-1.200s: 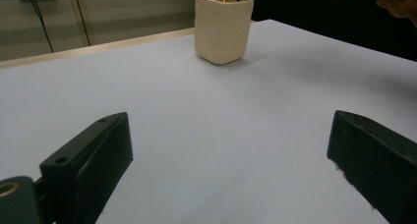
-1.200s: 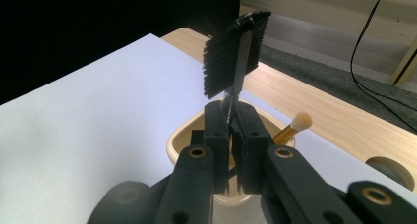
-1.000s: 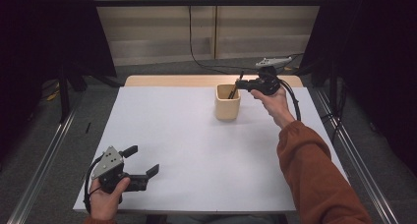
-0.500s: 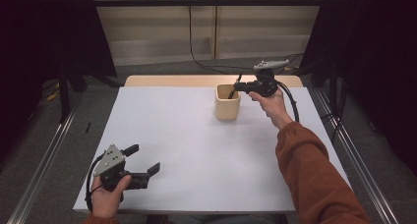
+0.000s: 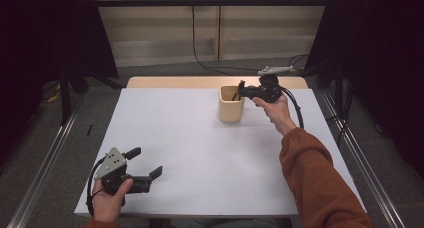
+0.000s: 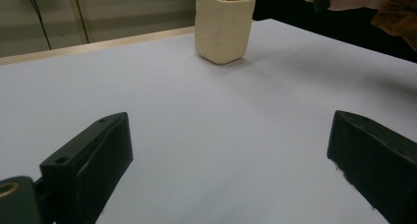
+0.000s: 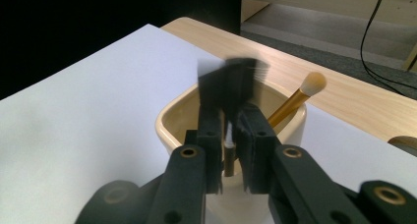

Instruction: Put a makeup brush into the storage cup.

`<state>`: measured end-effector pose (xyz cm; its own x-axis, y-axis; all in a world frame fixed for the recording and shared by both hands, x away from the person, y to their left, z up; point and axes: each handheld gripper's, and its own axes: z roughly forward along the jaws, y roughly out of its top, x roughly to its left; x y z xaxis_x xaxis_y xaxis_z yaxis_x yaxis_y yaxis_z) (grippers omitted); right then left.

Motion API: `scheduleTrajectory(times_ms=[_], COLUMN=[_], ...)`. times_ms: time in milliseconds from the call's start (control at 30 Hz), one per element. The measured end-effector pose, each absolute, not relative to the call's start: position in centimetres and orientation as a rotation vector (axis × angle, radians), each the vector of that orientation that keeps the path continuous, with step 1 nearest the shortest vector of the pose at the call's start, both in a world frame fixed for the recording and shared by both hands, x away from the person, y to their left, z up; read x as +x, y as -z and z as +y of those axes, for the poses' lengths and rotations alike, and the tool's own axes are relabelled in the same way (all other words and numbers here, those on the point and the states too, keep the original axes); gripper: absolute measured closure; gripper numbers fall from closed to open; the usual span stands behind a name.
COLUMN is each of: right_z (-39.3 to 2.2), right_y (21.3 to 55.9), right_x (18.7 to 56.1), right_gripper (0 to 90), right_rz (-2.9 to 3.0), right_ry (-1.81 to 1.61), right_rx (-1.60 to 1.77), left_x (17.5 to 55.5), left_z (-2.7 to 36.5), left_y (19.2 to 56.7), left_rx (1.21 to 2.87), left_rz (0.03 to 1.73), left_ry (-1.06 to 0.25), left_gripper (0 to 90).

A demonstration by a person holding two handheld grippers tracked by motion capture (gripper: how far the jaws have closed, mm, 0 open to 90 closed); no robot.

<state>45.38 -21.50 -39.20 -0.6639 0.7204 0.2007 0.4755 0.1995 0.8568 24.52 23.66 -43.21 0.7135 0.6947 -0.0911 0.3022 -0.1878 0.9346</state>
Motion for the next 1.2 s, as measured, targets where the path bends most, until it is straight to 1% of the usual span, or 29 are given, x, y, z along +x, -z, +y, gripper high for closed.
scheduleTrajectory(times_ms=[167,367,500,633,667,767,967,1200], right_z=[-21.7,-22.0,-22.0,-21.9,-22.0,-22.1,-22.3,-22.9], right_y=[39.2,39.5,39.4,39.0,38.9,38.8,38.4,38.9], right_x=[45.4,45.0,44.4,43.8,43.6,42.9,42.0,41.4], right_gripper=[71.2,53.5,38.0,27.9,27.9,20.7,10.6,4.3], right_rz=[2.213,2.182,2.148,2.124,2.127,2.119,2.086,2.080], right_ry=[-1.450,-1.486,-1.499,-1.500,-1.502,-1.503,-1.506,-1.527], right_rx=[1.144,1.135,1.128,1.106,1.105,1.097,1.082,1.115], left_x=[24.6,24.6,24.5,24.4,24.4,24.2,24.2,24.2], left_z=[23.6,23.6,23.6,23.7,23.7,23.8,23.9,23.8], left_y=[43.2,43.2,43.2,43.2,43.1,43.1,43.0,43.1], left_rx=[1.783,1.780,1.773,1.775,1.774,1.770,1.767,1.765], left_rz=[0.787,0.786,0.786,0.780,0.775,0.776,0.778,0.783], left_ry=[-0.429,-0.427,-0.428,-0.431,-0.434,-0.434,-0.440,-0.439], left_gripper=[3.2,3.2,3.2,3.2,3.2,3.2,3.2,3.2])
